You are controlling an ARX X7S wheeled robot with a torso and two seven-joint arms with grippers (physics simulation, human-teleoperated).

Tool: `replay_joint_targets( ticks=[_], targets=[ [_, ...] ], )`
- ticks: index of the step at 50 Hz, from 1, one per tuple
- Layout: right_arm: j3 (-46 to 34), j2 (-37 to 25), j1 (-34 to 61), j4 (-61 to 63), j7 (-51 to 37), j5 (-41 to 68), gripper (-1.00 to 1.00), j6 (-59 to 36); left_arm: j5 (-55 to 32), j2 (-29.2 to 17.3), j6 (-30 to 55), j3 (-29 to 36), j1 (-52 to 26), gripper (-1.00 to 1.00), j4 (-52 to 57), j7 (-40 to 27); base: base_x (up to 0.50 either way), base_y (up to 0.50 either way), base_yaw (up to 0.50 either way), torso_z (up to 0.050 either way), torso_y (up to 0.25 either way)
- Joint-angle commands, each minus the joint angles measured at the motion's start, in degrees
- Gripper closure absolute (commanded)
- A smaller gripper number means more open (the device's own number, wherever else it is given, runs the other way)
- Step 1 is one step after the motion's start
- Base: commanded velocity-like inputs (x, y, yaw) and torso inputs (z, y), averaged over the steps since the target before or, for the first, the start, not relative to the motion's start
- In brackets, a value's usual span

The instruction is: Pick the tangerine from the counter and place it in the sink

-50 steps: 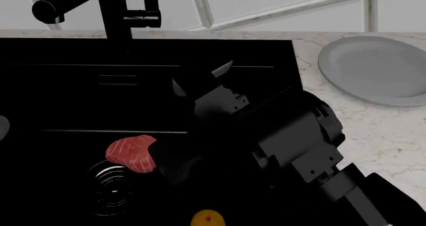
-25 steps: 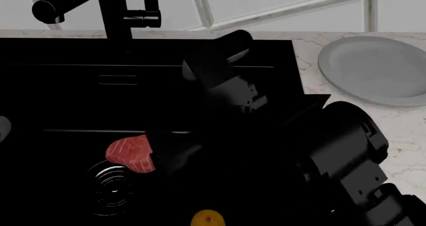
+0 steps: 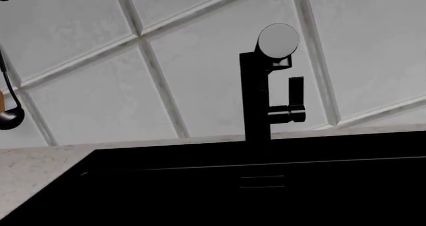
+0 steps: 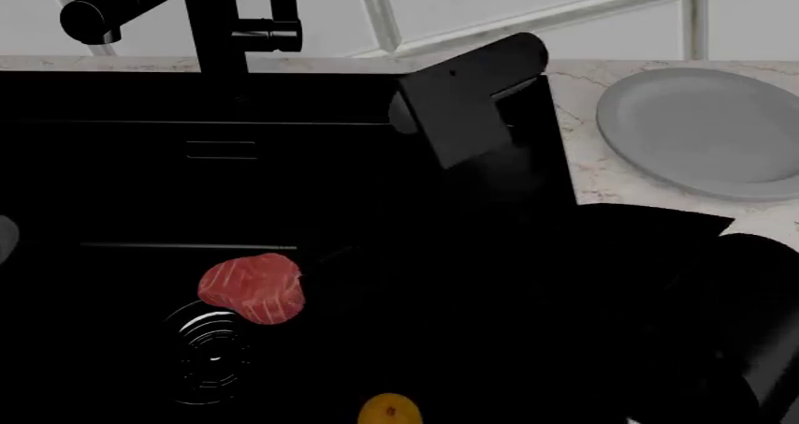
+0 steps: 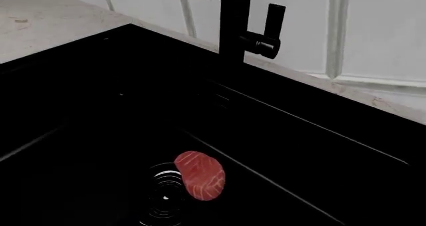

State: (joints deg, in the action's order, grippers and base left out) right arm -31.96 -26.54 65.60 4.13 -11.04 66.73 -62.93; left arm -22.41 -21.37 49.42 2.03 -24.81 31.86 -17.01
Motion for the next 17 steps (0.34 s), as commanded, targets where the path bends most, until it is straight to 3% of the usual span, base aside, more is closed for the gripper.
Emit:
replay_joint_targets(
  ticks=[1,17],
  targets=[
    [5.94,-4.00,-3.52,8.94,-6.09,5.83,-1.00,-0.03,-0.14,-0.08,-0.22,0.09,0.12,-1.00,-0.13,-0.13,0.00,0.00,0.00,0.000,0.000],
    [13.81,-10.61,-11.93,22.66,-15.77,14.52,-1.00,1.93,-0.46,-0.38,0.18,0.17,0.03,-1.00,0.53,-0.48,0.00,0.00,0.00,0.000,0.000]
  ],
)
